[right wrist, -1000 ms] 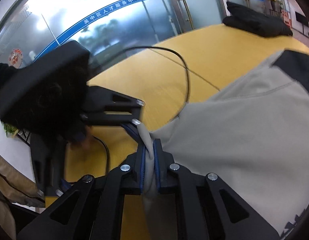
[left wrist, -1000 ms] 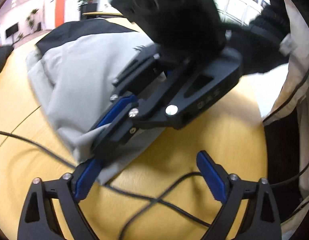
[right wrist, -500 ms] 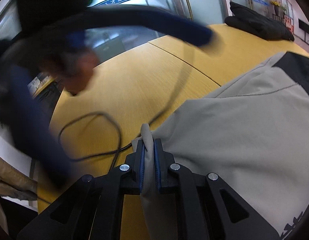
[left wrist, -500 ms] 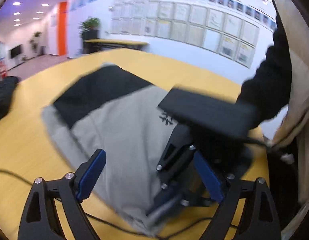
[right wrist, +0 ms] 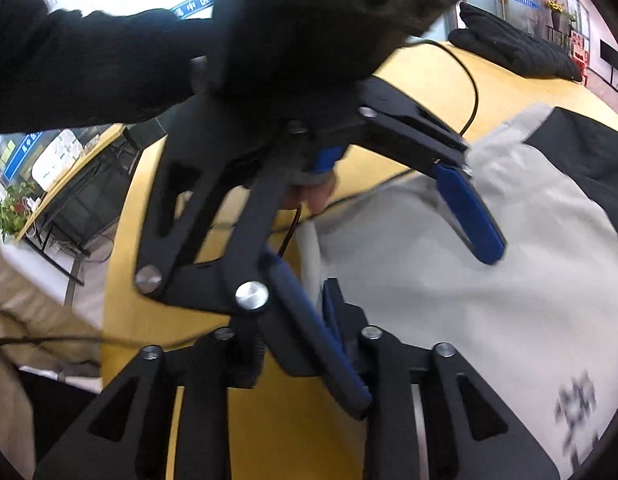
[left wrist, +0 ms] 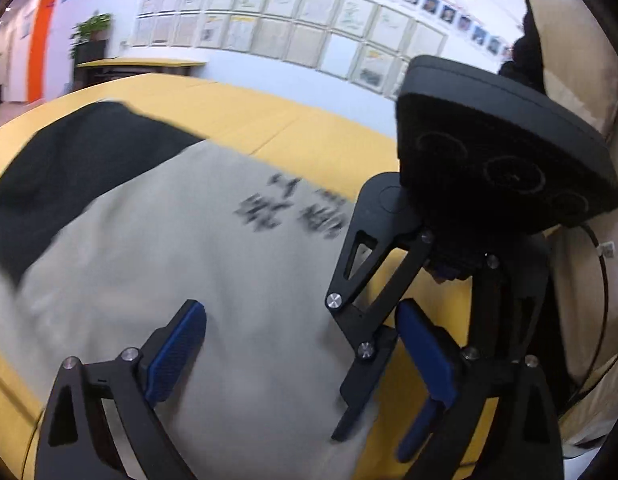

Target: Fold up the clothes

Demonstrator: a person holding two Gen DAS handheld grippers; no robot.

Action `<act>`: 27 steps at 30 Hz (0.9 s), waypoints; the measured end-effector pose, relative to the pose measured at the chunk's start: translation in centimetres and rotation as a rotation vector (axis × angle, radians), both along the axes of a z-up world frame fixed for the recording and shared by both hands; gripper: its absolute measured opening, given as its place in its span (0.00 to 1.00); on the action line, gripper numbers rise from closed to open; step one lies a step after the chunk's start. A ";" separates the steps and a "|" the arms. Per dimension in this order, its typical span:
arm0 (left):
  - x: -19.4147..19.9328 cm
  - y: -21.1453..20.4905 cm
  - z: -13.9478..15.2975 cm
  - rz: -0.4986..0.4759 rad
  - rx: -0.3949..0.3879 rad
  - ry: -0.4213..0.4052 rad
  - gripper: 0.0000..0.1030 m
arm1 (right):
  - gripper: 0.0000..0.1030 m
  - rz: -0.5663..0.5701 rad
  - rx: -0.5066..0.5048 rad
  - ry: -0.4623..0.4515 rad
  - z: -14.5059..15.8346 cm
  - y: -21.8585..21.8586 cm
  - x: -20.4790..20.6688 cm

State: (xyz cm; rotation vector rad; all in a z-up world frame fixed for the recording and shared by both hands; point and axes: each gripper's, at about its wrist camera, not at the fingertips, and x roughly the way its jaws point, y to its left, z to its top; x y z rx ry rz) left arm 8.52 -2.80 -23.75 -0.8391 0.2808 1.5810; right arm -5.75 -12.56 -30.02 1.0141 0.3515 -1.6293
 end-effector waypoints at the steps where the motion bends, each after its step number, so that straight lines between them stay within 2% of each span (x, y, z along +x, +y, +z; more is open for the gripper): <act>1: 0.0 -0.1 0.0 -0.003 -0.008 0.002 0.95 | 0.37 -0.003 0.004 -0.014 0.1 0.5 0.3; 2: 0.0 -0.2 -0.1 -0.007 -0.017 0.004 0.95 | 0.38 -0.007 0.000 -0.031 0.1 0.9 0.4; 4: 0.1 -0.3 -0.2 -0.013 -0.034 0.007 0.94 | 0.52 -0.022 -0.003 -0.050 -0.2 1.2 0.5; 7: 0.1 -0.5 -0.3 -0.023 -0.059 0.013 0.94 | 0.63 -0.058 -0.059 -0.089 -0.1 1.7 0.3; 10: 0.2 -0.8 -0.5 -0.032 -0.084 0.020 0.93 | 0.63 -0.134 -0.089 -0.114 0.0 3.7 0.2; 12: 0.4 -0.8 -0.8 -0.032 -0.097 0.042 0.93 | 0.63 -0.188 -0.086 -0.094 0.5 5.9 0.5; 15: 0.8 -0.8 -1.3 -0.032 -0.115 0.076 0.93 | 0.65 -0.280 -0.037 0.038 2.5 10.4 2.0; 17: 1.3 -0.8 -1.7 -0.037 -0.135 0.115 0.93 | 0.71 -0.336 0.063 0.182 3.8 13.6 4.1; 19: 1.4 -1.2 -2.0 -0.032 -0.141 0.123 0.93 | 0.78 -0.315 0.209 0.309 3.1 15.6 4.8; 21: 1.3 -1.8 -2.0 -0.023 -0.142 0.113 0.93 | 0.78 -0.242 0.319 0.371 1.7 16.8 4.7; 22: 1.2 -2.2 -2.0 -0.017 -0.141 0.104 0.93 | 0.77 -0.203 0.341 0.385 0.8 16.6 5.0; 24: 1.1 -2.1 -1.8 -0.009 -0.149 0.101 0.93 | 0.75 -0.165 0.312 0.411 0.2 15.5 5.3; 26: 1.1 -2.1 -1.6 0.001 -0.155 0.097 0.93 | 0.74 -0.200 0.282 0.441 0.2 14.4 5.0; 27: 0.8 -2.0 -1.7 0.010 -0.154 0.090 0.93 | 0.67 -0.231 0.269 0.446 0.2 14.2 4.6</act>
